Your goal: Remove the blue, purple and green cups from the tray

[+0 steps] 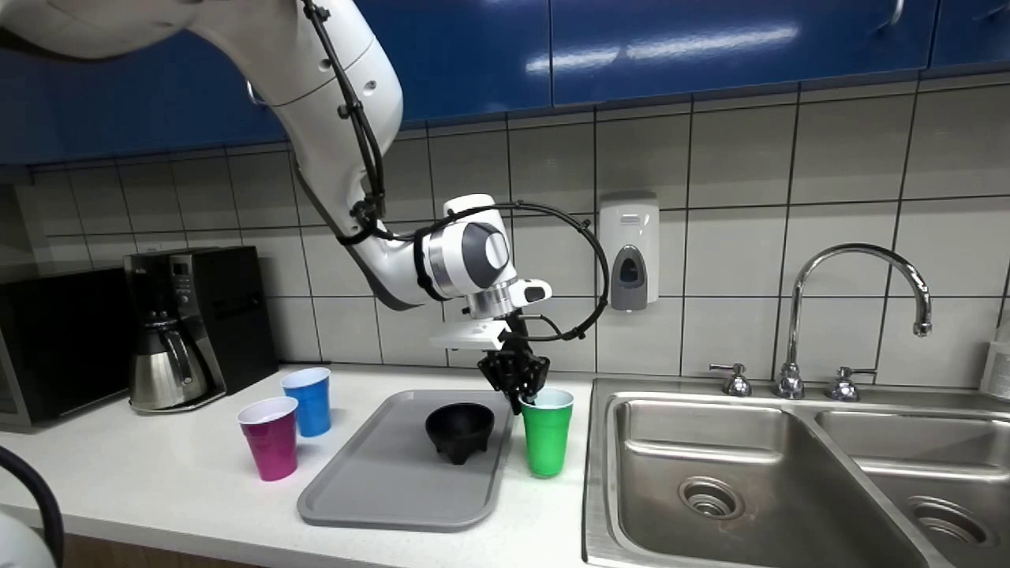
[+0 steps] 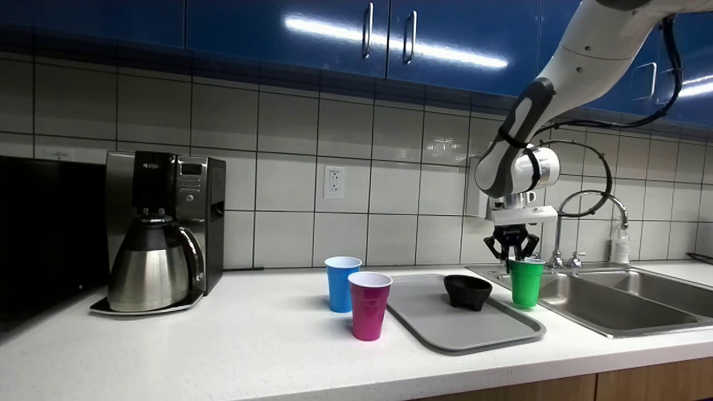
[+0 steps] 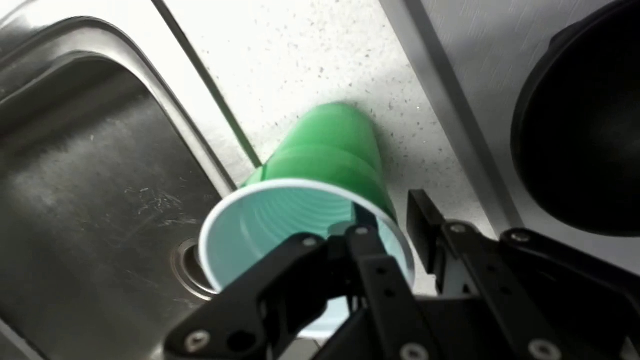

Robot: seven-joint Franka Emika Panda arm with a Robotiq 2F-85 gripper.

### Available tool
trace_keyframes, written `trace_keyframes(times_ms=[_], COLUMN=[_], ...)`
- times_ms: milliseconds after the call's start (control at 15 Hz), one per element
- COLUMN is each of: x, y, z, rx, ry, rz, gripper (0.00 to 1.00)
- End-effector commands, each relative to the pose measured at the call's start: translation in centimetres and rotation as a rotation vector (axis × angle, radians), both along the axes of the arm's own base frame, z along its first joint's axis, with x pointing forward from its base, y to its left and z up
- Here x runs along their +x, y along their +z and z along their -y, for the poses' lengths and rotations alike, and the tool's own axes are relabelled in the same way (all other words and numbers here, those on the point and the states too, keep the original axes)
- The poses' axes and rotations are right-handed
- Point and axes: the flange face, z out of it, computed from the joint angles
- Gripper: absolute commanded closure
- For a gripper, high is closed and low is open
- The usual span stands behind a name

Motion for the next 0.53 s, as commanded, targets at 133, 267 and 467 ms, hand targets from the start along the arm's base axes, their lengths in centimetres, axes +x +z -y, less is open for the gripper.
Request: trace_keyframes(times_ms=[133,267,467], x=[-0.9,-0.9,-1.0], y=[1.0,1.4,2.1], z=[0.3,0.2,0.1], rx=[-0.013,-0.017,-0.025], ry=[0.025,0.028,0.035], rz=[-0.015,-0.010,-0.002], gripper=[0.28,0.13,0.00])
